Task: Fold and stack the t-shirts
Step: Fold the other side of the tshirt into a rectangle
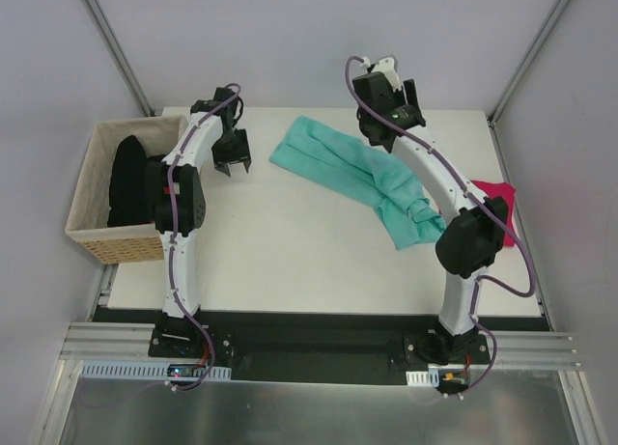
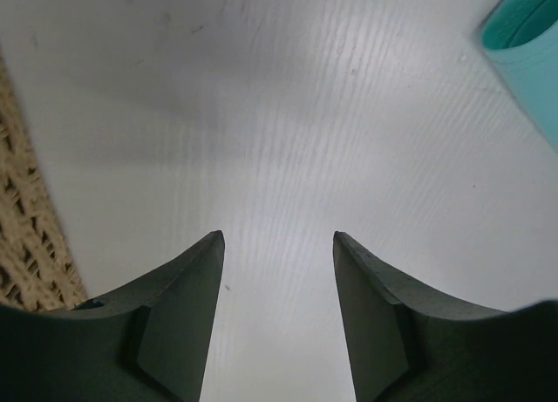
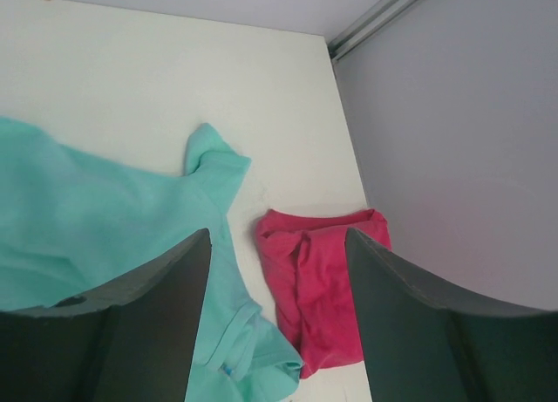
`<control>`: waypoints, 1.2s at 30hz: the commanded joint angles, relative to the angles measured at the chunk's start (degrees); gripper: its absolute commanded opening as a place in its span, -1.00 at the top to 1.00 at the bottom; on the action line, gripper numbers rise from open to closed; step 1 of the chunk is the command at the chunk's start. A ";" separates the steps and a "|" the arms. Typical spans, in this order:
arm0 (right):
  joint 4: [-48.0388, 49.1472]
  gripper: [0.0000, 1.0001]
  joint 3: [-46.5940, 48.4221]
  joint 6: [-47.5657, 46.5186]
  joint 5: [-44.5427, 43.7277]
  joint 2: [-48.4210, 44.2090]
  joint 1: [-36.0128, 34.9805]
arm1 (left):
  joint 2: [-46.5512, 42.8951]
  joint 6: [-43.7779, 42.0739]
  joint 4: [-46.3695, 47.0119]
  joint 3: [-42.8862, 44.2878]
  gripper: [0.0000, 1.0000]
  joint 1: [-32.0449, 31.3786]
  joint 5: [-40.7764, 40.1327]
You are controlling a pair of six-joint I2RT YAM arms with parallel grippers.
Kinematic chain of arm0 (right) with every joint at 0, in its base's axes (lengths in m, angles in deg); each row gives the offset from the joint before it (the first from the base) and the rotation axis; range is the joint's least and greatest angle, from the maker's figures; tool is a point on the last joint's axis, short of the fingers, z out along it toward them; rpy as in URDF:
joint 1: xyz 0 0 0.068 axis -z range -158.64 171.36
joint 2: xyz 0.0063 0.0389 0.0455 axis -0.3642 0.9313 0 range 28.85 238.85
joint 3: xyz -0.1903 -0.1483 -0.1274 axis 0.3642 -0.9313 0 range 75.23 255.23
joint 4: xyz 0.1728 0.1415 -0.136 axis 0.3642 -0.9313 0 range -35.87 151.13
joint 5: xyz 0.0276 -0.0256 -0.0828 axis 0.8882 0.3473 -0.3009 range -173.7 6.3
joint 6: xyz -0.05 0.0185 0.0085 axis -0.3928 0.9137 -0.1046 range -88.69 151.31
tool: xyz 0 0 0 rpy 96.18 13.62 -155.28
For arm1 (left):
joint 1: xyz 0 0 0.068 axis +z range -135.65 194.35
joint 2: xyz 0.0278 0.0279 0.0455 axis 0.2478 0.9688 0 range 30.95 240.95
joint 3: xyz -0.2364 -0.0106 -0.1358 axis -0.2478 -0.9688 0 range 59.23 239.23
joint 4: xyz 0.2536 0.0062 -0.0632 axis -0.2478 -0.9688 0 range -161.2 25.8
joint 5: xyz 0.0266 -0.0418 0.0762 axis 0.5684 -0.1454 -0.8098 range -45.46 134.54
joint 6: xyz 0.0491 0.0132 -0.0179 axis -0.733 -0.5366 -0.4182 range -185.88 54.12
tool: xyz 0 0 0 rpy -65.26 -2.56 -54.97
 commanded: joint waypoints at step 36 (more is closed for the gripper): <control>-6.45 0.98 5.20 28.05 55.08 17.14 1.00 | -12.82 -4.92 9.94 -8.15 -0.11 -0.84 11.80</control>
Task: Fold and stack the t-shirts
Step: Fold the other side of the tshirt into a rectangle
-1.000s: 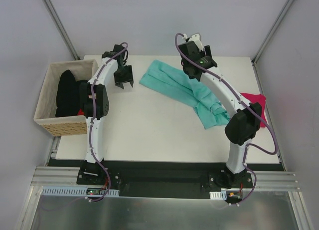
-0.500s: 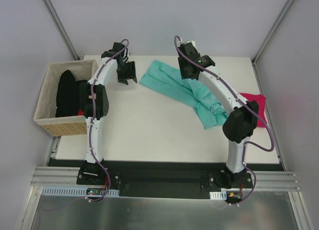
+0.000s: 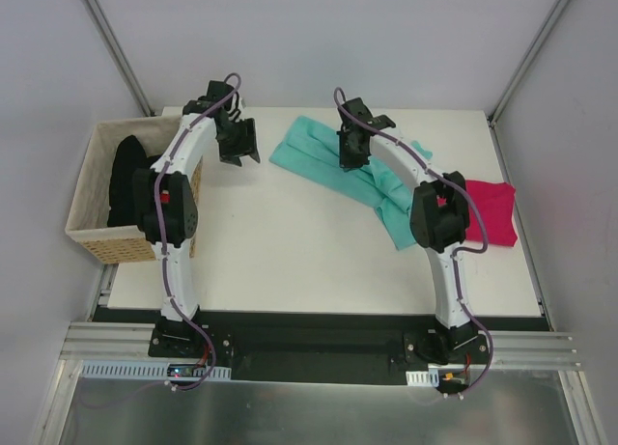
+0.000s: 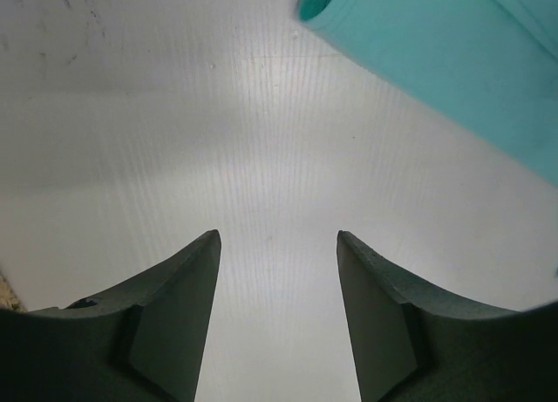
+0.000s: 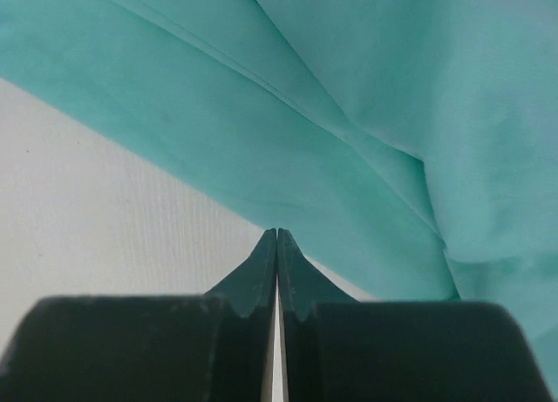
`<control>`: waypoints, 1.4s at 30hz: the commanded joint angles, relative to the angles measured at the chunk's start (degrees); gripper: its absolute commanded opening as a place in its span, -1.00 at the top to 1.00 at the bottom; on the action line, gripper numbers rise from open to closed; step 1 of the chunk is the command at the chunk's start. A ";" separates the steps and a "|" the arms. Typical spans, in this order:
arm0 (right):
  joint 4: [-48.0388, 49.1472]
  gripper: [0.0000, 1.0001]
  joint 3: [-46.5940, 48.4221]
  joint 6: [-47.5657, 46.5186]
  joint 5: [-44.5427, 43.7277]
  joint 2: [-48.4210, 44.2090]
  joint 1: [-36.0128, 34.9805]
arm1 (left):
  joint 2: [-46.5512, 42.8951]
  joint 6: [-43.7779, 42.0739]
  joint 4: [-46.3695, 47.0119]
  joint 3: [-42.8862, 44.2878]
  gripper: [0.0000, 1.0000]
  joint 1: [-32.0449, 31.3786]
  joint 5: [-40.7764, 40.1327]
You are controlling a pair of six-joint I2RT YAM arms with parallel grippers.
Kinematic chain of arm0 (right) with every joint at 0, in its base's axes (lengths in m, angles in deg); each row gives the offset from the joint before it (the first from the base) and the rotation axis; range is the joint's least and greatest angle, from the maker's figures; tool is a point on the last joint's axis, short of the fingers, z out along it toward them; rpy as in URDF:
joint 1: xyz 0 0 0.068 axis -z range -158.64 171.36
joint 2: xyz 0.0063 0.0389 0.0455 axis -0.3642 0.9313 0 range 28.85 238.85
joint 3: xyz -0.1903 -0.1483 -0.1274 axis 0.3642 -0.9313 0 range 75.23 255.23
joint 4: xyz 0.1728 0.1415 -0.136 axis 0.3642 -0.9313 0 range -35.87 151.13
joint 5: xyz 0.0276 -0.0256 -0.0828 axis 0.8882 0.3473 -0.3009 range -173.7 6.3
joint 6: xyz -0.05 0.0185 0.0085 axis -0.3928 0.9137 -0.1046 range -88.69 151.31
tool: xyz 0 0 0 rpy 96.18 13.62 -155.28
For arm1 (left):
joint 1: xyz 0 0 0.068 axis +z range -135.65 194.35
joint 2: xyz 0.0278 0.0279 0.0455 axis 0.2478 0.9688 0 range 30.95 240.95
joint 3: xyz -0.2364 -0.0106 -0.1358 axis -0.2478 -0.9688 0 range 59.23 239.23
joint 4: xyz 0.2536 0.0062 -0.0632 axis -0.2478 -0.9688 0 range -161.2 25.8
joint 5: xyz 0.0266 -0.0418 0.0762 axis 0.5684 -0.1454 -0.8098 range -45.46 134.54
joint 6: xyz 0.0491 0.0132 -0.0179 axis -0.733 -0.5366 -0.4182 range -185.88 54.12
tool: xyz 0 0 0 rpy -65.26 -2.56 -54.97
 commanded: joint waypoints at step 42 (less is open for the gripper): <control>8.79 0.97 -5.63 10.69 16.06 7.77 3.73 | -27.09 -0.03 -1.50 -15.13 -0.14 -0.10 -10.28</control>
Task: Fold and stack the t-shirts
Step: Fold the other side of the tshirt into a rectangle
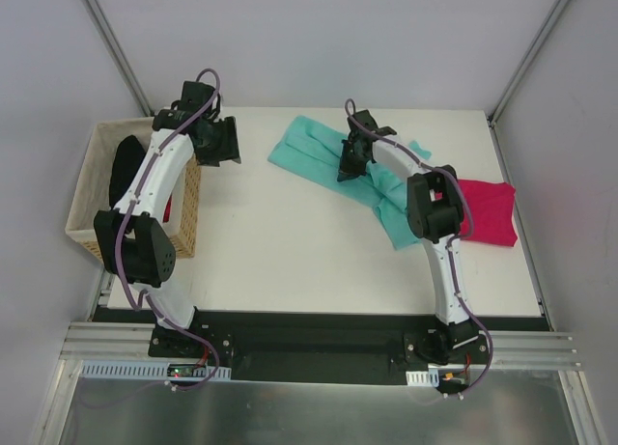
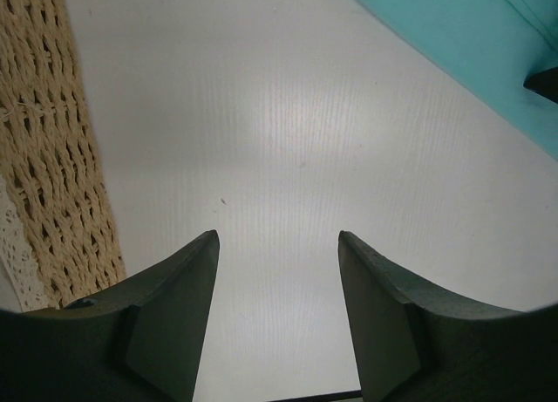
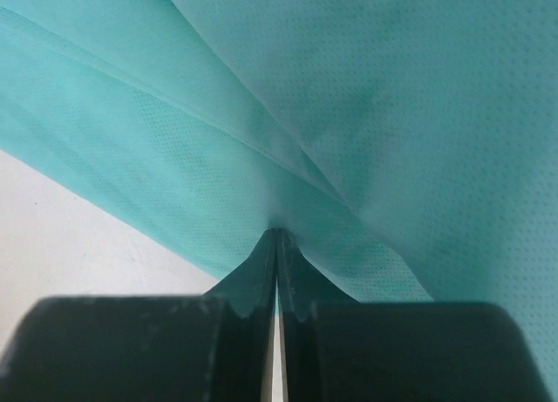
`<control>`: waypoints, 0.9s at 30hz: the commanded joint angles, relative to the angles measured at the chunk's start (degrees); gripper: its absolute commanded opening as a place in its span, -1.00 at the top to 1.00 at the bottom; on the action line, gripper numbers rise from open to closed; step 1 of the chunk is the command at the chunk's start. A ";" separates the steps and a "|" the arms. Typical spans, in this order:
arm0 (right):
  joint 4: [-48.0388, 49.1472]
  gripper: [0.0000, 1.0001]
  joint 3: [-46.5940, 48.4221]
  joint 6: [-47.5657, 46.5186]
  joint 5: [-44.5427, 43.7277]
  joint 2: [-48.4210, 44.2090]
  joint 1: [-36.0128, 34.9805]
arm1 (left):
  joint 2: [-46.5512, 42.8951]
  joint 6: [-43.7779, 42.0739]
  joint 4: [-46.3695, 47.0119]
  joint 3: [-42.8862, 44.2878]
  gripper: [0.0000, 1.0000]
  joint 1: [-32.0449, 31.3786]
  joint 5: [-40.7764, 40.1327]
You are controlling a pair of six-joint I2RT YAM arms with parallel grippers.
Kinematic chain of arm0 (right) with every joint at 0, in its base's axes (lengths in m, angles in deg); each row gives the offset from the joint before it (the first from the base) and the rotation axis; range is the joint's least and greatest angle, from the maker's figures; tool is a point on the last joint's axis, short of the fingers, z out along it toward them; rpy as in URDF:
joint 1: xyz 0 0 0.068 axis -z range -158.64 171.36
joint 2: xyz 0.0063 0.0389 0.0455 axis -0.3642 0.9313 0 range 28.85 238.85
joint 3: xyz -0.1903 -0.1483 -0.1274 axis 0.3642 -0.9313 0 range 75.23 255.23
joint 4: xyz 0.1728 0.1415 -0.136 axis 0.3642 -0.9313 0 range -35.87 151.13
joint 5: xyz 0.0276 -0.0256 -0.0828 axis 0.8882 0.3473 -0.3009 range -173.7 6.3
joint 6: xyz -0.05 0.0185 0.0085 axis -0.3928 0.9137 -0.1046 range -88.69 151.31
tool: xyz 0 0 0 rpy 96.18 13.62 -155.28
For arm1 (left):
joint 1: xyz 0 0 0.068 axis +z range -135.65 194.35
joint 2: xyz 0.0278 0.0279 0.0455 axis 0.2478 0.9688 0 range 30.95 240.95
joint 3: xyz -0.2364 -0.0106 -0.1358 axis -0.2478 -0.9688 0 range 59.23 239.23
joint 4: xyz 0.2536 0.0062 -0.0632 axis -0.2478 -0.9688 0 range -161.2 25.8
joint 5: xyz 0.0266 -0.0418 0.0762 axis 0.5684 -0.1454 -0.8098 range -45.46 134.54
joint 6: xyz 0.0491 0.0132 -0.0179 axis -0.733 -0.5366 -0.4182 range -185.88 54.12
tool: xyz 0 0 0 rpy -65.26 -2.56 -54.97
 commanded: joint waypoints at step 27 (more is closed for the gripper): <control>2.12 0.98 -20.34 3.71 1.57 -12.27 -14.87 | -9.24 0.30 -0.50 -6.81 -0.12 -0.10 -3.52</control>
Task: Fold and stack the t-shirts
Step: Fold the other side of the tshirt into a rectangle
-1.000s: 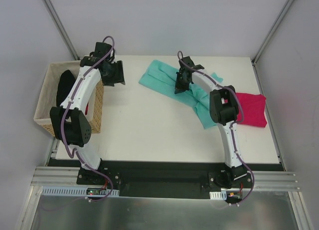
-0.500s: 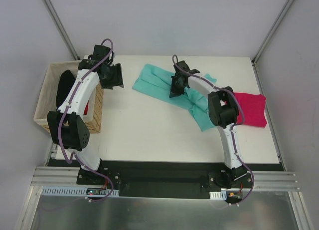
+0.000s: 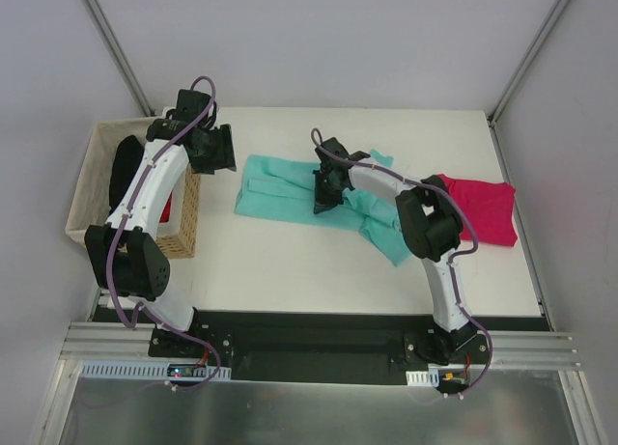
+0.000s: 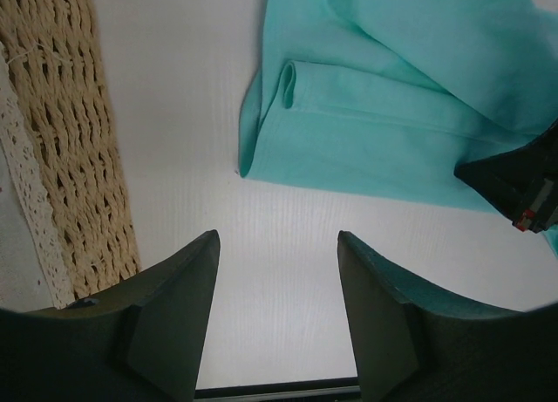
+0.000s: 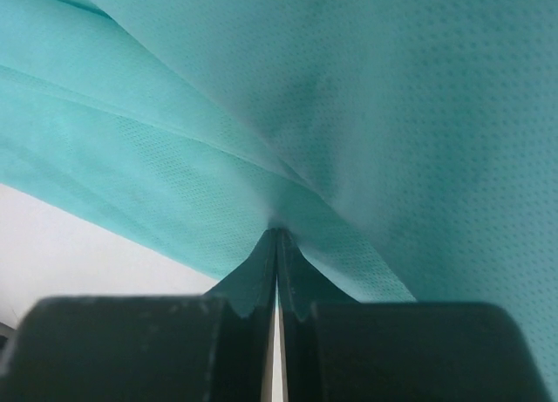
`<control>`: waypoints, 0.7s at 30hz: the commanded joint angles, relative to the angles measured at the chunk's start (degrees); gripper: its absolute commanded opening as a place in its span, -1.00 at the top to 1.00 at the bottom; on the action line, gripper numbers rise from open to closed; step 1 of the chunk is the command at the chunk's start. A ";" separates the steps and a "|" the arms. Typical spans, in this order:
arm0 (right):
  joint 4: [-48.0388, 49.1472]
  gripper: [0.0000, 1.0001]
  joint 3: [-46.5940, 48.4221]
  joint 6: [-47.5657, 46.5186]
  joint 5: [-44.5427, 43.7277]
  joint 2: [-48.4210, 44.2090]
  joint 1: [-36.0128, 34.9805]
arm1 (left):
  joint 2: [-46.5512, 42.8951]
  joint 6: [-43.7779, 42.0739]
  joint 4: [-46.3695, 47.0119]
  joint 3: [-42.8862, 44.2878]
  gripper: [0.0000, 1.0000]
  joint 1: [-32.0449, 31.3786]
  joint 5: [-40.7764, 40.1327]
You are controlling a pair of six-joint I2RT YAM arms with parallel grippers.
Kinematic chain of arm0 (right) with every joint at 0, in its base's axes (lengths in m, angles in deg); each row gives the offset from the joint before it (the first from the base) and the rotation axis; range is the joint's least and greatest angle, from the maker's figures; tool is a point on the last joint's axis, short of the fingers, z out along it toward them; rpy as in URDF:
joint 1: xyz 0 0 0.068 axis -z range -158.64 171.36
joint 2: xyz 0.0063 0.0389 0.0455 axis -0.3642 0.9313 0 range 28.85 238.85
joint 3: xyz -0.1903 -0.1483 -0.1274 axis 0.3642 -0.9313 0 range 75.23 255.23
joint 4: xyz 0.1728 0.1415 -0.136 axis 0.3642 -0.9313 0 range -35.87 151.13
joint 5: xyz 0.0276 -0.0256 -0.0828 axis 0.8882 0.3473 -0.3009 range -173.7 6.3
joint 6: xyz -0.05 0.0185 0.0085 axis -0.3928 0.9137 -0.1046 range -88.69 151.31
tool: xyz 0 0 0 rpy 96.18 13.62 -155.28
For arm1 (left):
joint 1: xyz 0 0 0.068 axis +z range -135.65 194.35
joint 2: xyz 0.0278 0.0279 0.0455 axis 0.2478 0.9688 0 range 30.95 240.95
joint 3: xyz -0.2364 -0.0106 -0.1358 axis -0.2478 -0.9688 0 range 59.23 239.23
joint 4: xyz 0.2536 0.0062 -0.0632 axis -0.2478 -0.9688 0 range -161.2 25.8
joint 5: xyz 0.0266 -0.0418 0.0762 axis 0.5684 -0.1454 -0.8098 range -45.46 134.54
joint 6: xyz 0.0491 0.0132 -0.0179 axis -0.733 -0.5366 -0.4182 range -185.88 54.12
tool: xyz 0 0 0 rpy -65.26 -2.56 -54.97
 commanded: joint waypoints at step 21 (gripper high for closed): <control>-8.31 0.53 4.20 -0.99 -3.94 -2.83 -11.09 | -4.38 0.94 1.98 -5.35 -0.13 -0.10 -2.72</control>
